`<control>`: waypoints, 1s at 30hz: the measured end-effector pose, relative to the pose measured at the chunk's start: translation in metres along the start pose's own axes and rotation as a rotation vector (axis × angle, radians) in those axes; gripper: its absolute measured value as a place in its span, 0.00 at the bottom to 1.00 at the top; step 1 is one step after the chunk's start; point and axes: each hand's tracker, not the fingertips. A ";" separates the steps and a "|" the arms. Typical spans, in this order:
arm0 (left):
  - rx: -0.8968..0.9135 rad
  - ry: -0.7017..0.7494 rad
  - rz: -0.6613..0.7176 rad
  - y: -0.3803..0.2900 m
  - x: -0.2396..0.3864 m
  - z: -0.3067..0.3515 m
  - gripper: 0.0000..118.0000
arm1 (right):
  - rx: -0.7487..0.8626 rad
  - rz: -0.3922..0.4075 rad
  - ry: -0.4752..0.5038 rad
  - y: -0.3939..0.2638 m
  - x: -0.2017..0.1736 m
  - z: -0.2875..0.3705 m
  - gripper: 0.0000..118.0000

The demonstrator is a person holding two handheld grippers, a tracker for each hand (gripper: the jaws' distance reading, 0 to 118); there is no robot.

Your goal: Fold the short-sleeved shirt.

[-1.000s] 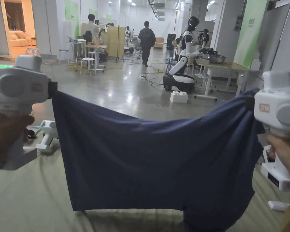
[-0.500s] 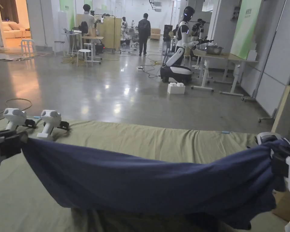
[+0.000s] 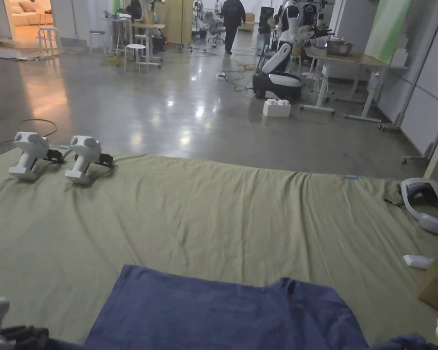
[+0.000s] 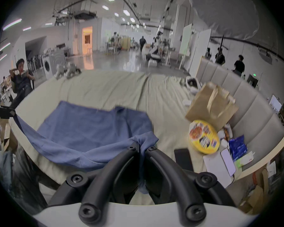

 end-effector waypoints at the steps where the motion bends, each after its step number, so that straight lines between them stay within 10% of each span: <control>1: -0.049 0.025 -0.015 -0.008 0.000 -0.010 0.03 | -0.041 0.015 -0.011 -0.009 -0.002 -0.011 0.06; 13: -0.334 0.092 -0.029 -0.067 -0.007 -0.112 0.03 | -0.323 -0.011 0.013 -0.088 -0.019 -0.103 0.08; 16: -0.344 0.104 -0.001 -0.069 -0.005 -0.115 0.14 | -0.329 -0.013 0.010 -0.081 -0.022 -0.102 0.33; 19: -0.279 0.085 0.038 -0.052 0.001 -0.103 0.58 | -0.210 0.002 0.012 -0.062 -0.028 -0.087 0.63; 30: 0.225 0.089 -0.071 0.031 0.076 -0.066 0.58 | 0.351 -0.016 -0.031 0.018 -0.065 -0.045 0.67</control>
